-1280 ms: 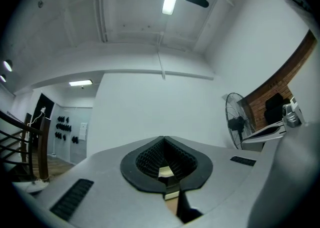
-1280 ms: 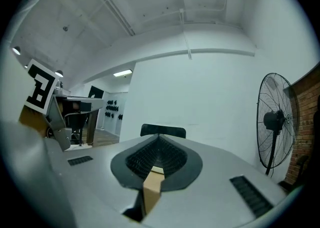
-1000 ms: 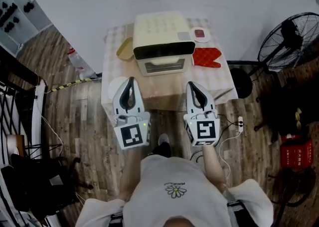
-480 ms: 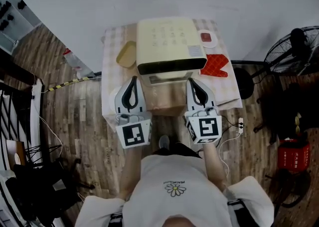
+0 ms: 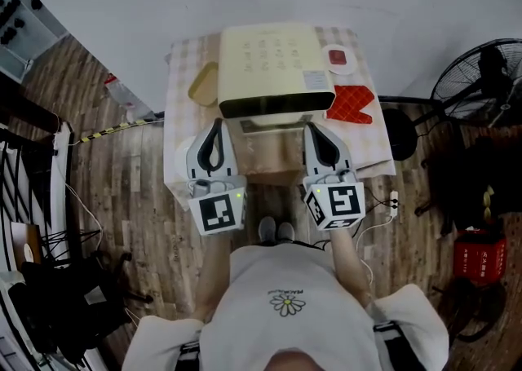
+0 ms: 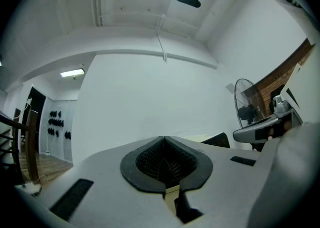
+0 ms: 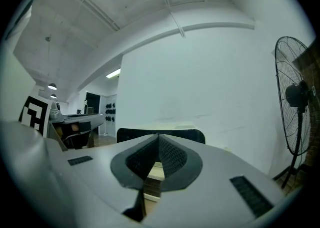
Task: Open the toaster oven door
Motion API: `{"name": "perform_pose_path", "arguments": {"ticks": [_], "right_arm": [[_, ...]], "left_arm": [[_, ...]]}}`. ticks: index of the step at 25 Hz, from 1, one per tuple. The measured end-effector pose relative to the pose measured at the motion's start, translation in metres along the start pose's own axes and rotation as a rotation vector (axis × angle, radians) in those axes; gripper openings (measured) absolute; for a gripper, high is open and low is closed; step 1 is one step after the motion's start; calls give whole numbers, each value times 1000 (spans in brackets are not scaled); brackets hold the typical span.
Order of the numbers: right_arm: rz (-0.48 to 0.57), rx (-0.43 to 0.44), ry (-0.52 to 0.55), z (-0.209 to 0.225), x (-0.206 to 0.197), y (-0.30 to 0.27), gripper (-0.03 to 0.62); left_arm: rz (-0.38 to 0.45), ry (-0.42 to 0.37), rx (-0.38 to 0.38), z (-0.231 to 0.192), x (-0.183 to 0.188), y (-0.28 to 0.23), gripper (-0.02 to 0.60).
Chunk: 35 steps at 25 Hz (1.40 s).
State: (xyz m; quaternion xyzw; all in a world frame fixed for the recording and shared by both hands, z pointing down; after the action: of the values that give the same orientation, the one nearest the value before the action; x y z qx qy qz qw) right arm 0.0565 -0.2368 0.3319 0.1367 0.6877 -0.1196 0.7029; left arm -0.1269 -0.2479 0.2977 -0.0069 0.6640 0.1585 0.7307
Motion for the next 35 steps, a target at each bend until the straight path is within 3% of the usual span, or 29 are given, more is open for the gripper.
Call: {"name": "perform_pose_path", "arguments": {"ticks": [8,12,14,18,24,30,35], "right_arm": [[4,10,12,1,1,2,9],[-2,12,5,0,0,3,9],[-2,15,-4,0,-1,2,9],[-8,17,-24,2,-3,3,9],[-23,16,-36,6,-10,8,9],[-44,8,-52,11,-16,16,9],[-56,9,-56,10,-23,22,9]], "left_arm": [[-2,-4,6,4,0,4,18],[5,-74,-46,6,8,-4,19],[18,-153,-103,8,20,-15,26],[14,-348,-260,20,39,-37,133],[-114,-529,-527,50,28,-65,247],[-273,-716,-741,68,-1,-78,249],[-321,-801,-792,73,-23,-84,235]]}}
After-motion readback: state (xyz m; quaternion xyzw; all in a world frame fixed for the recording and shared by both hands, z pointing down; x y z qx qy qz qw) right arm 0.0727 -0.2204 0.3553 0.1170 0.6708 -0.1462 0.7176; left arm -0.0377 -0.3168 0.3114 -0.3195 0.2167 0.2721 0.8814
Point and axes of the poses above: the fingertips, and each gripper's own axes: y backward along the fingers, z to its right, x out of its top, the point moved 3 cm from there along y, backward along the fingers, and after that the axes turned 2 degrees about x, right-handed, at the moved point
